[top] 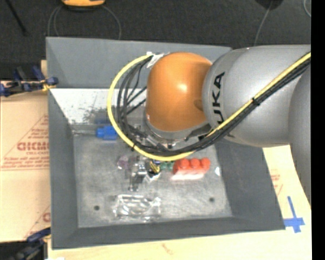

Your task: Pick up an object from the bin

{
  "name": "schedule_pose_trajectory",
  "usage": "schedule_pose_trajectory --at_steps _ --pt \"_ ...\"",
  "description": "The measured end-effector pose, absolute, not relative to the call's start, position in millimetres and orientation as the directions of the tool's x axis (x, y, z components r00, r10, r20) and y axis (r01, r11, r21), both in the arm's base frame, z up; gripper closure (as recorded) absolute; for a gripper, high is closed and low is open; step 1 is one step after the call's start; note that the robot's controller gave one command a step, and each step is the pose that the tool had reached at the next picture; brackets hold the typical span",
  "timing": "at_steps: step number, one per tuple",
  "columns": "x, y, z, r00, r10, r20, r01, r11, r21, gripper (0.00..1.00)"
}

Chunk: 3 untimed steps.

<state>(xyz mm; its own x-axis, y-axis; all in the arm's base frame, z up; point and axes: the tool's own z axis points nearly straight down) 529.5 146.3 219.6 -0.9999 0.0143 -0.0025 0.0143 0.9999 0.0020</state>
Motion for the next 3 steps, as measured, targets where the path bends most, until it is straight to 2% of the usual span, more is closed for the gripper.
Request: schedule_pose_trajectory --at_steps 1,2,3 --pt "583.7 116 189 -0.998 0.063 -0.005 0.063 0.998 0.0 0.0" --pt "617.3 85 72 -1.0 0.015 -0.011 0.015 1.0 0.003 0.0" --pt "618.6 86 77 -1.0 0.014 -0.016 0.014 1.0 0.004 1.0"
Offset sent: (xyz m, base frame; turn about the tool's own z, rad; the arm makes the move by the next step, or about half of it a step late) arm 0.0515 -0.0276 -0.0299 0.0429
